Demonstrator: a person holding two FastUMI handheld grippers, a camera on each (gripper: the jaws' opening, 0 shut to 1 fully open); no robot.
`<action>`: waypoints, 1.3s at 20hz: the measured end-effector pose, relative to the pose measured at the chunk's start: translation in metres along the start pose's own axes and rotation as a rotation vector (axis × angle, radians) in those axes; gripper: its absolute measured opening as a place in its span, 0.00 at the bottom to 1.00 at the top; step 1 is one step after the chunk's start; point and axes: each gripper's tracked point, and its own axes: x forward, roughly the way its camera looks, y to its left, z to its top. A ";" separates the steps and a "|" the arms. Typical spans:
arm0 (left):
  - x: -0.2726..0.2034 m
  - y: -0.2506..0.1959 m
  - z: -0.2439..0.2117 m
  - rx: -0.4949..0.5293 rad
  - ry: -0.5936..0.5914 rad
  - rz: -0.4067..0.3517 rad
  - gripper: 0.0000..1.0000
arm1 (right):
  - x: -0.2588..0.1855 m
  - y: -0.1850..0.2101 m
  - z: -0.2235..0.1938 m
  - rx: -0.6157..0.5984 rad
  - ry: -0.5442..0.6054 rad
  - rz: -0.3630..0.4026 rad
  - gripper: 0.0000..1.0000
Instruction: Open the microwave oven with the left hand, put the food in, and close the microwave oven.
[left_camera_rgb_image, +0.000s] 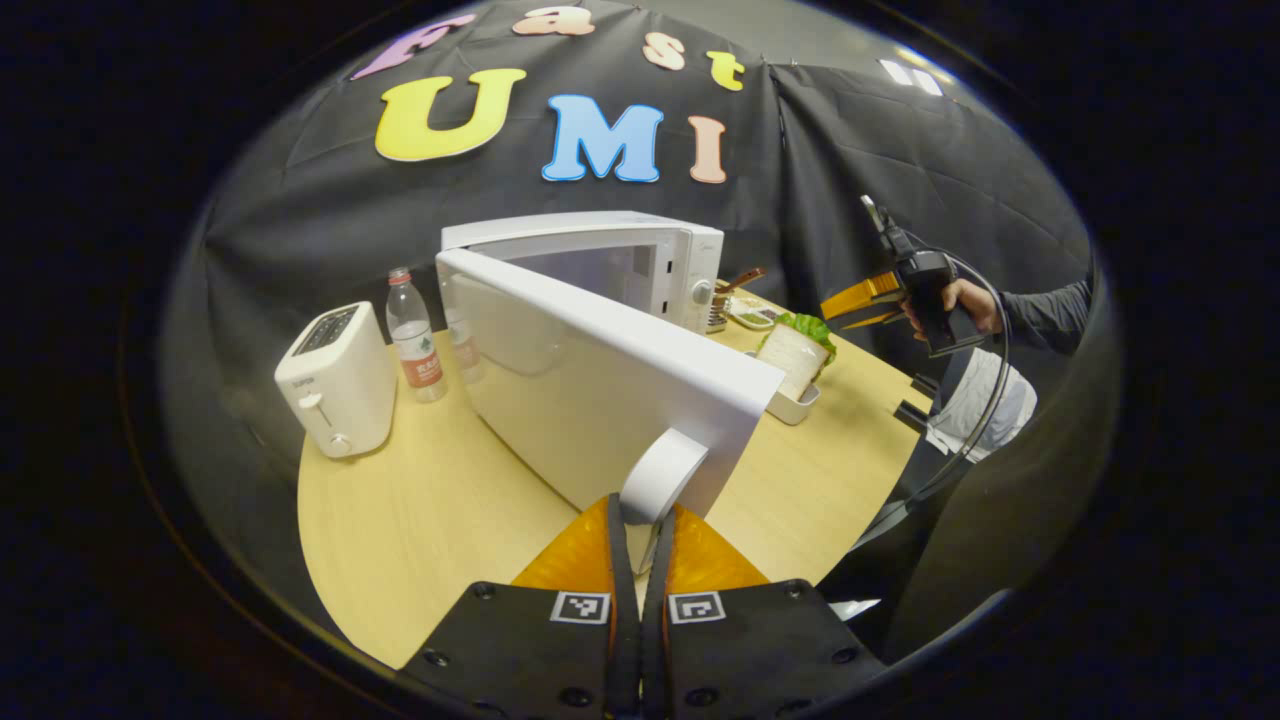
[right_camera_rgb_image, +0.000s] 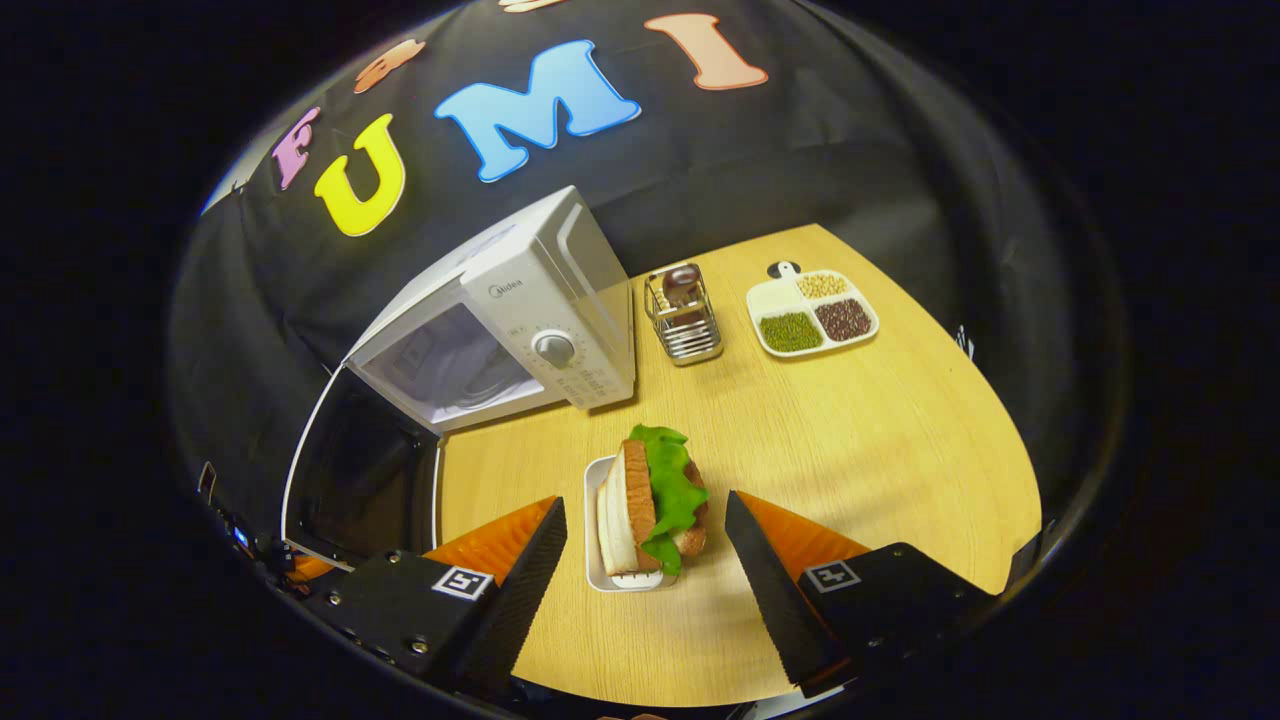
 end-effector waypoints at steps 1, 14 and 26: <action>-0.005 0.007 -0.003 -0.009 0.000 0.007 0.08 | 0.006 -0.003 -0.005 0.012 0.014 0.001 0.98; -0.059 0.075 -0.019 -0.101 -0.099 0.236 0.43 | 0.042 -0.006 -0.021 0.058 0.092 0.019 0.97; -0.173 0.030 0.160 -0.129 -0.634 0.536 0.94 | 0.058 -0.001 -0.033 0.076 0.158 0.021 0.72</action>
